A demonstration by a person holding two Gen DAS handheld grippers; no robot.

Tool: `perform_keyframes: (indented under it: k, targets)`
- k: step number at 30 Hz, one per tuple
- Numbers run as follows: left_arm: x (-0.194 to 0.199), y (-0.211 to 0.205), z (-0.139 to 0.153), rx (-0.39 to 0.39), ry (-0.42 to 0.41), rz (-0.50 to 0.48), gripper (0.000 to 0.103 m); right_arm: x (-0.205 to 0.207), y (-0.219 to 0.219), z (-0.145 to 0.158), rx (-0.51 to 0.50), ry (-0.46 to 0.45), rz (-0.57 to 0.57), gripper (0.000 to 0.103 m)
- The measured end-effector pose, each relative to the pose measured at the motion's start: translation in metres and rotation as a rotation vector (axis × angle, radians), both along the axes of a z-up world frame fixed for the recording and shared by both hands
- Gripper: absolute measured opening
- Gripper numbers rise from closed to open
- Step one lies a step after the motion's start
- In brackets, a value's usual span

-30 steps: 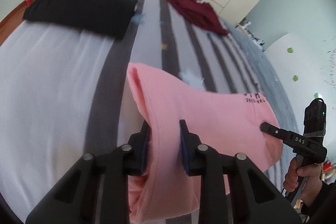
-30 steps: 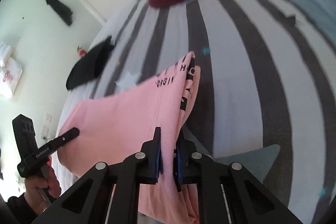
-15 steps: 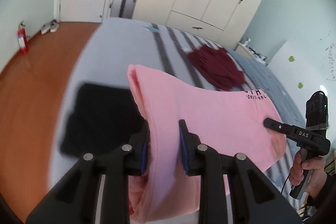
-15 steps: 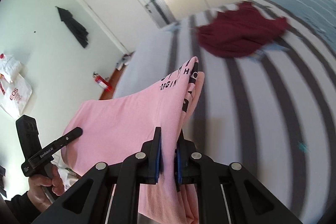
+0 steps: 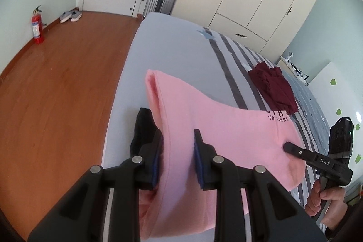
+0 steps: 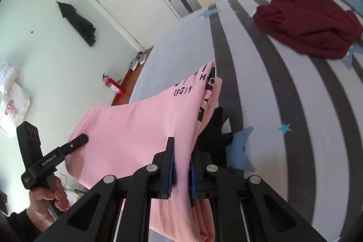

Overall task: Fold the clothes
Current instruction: 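Lift the folded shirt with both grippers and carry it toward the bed end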

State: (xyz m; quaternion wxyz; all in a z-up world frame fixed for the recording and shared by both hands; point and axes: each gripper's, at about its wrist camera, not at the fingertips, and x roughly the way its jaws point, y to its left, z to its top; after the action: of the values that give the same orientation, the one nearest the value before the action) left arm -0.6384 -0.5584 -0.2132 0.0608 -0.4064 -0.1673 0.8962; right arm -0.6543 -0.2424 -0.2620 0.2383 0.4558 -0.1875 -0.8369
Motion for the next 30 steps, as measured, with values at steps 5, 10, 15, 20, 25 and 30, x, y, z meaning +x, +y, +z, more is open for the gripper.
perform_keyframes:
  k: [5, 10, 15, 20, 25, 30]
  targets:
    - [0.011, -0.004, -0.003, -0.004, -0.009, -0.011, 0.021, 0.0, 0.0, -0.001, -0.012, -0.033, 0.005, 0.01]
    - [0.015, -0.009, -0.024, -0.024, -0.041, 0.005, 0.021, -0.006, -0.002, -0.005, 0.004, -0.038, 0.027, 0.01]
    - [0.015, -0.008, -0.041, -0.039, -0.05, 0.024, 0.022, -0.007, -0.001, -0.02, 0.035, -0.05, 0.028, 0.01]
    - [0.017, -0.009, -0.048, -0.053, -0.068, 0.057, 0.041, -0.007, -0.005, -0.047, 0.086, -0.085, 0.066, 0.016]
    - [0.028, -0.011, -0.036, -0.164, -0.046, 0.115, 0.064, -0.01, 0.01, -0.036, 0.119, -0.04, 0.069, 0.03]
    - [0.032, -0.004, -0.028, -0.314, -0.033, 0.142, 0.067, -0.014, 0.053, -0.042, 0.234, -0.064, -0.115, 0.031]
